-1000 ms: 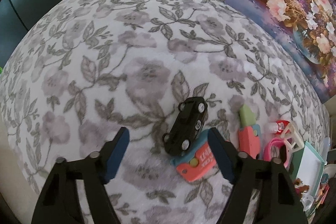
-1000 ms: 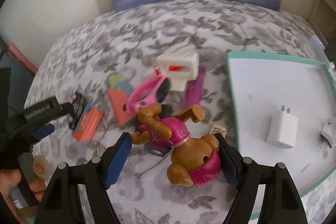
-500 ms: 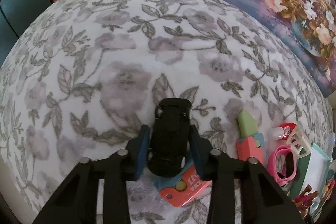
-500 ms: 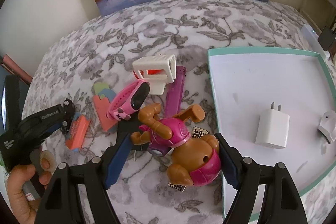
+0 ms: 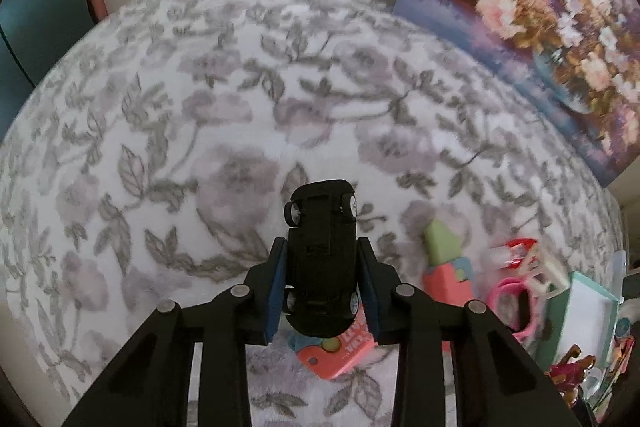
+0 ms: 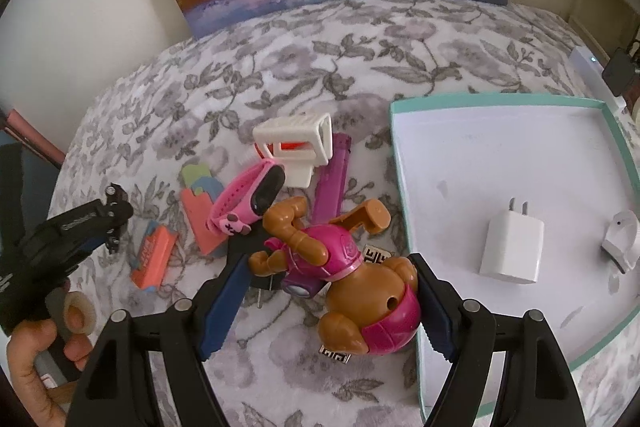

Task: Organize rigid objects
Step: 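Lift the dog figure and toy car and carry both over the tray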

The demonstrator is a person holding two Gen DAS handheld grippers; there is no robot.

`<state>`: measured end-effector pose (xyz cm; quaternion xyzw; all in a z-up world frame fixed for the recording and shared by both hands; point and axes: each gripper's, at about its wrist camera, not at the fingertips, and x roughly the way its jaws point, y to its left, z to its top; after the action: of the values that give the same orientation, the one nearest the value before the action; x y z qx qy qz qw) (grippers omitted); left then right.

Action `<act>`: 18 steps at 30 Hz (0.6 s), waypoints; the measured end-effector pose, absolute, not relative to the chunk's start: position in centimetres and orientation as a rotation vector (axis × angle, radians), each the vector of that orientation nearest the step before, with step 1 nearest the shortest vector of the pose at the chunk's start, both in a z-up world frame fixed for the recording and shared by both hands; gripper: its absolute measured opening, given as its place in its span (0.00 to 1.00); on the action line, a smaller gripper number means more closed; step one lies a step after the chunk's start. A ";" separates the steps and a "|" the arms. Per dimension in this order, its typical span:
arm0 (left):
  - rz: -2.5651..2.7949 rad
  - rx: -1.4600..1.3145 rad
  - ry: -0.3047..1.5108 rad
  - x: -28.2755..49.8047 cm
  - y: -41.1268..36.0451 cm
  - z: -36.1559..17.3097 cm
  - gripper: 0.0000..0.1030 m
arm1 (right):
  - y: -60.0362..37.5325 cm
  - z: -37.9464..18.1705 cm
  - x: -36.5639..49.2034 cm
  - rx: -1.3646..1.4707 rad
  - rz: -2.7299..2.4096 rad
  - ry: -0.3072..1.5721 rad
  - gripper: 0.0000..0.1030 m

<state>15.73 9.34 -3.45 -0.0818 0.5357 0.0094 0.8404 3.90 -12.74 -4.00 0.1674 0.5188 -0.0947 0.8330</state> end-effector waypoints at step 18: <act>-0.189 -0.042 1.036 11.0 -1.8 2.4 0.34 | -21.7 -2.7 1.4 0.481 -0.332 1.031 0.78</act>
<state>11.04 -1.81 2.36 -0.0201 0.4945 -0.0901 0.8643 1.37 -21.71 -2.71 0.2266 0.4858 -0.1564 0.8296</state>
